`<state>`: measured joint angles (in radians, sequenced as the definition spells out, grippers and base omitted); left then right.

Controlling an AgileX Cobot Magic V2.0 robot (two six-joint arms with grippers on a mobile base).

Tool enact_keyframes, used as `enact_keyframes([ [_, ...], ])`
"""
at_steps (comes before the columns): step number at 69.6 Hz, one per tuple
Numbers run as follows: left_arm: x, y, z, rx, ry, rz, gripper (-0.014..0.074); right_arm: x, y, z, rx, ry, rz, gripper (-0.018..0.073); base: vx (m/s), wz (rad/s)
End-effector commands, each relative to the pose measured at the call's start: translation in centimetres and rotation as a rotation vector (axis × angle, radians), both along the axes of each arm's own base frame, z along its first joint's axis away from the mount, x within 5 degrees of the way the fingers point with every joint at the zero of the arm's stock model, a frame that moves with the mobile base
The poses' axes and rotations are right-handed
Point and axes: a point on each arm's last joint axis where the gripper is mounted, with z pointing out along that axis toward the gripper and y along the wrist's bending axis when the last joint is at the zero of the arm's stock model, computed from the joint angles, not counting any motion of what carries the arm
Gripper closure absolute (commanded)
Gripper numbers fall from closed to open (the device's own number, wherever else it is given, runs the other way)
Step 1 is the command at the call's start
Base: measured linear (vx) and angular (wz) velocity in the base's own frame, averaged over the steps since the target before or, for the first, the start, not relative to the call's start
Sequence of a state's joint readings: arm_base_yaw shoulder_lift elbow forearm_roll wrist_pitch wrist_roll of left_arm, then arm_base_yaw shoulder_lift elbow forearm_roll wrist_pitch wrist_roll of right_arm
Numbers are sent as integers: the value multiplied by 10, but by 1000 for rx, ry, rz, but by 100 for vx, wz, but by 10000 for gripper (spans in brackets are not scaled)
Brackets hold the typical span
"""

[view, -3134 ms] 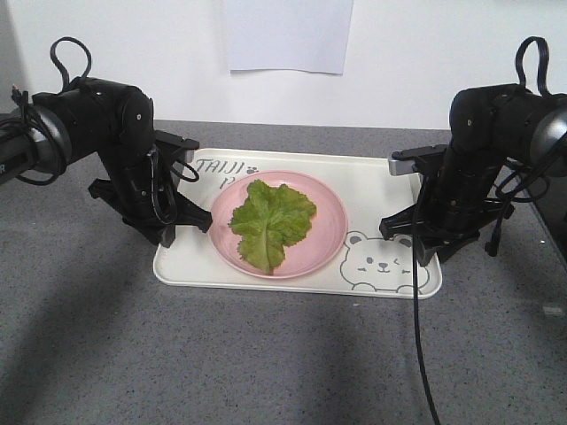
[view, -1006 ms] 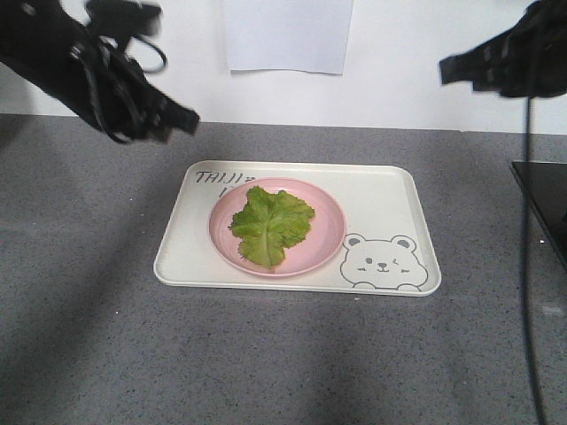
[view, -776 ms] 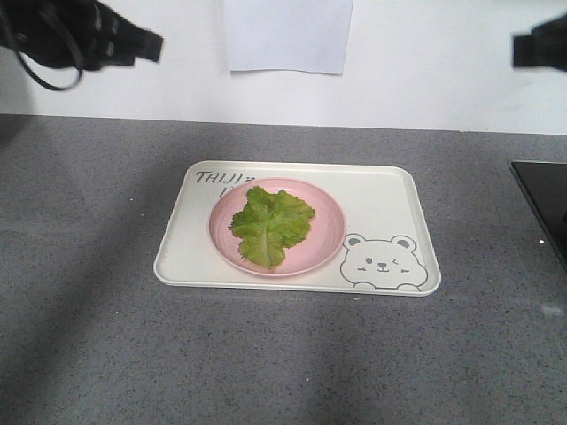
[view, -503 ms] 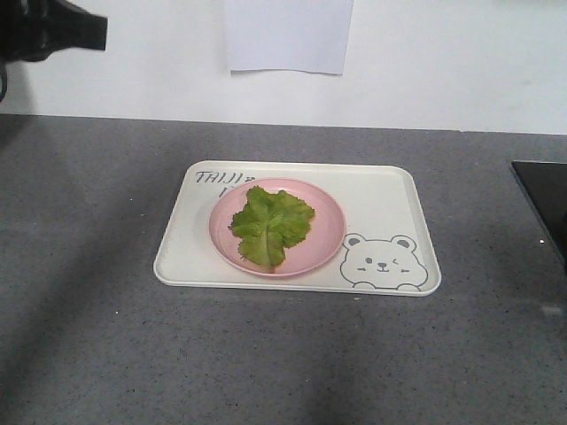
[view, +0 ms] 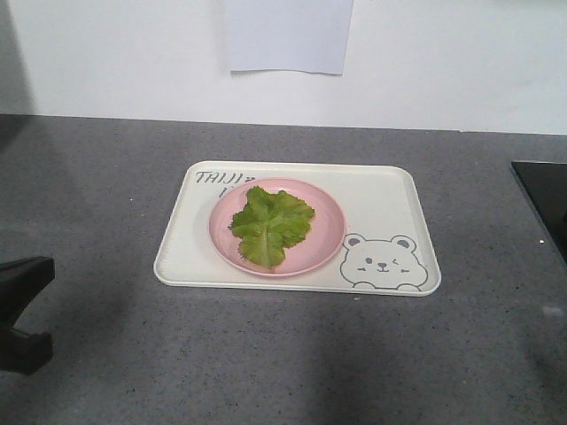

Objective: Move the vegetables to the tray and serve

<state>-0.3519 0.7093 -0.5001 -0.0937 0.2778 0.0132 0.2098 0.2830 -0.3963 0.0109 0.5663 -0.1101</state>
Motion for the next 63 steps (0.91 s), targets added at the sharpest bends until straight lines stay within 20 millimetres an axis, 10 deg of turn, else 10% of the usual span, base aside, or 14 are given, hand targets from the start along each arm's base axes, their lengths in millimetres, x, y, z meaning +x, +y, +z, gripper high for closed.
enact_keyframes([
  [1, -4, 2, 13, -75, -131, 14, 603, 2, 0, 13, 12, -76, -3, 565, 0, 0],
  [63, -14, 9, -10, 101, -139, -11, 603, 1, 0, 13, 12, -75, -3, 565, 0, 0],
])
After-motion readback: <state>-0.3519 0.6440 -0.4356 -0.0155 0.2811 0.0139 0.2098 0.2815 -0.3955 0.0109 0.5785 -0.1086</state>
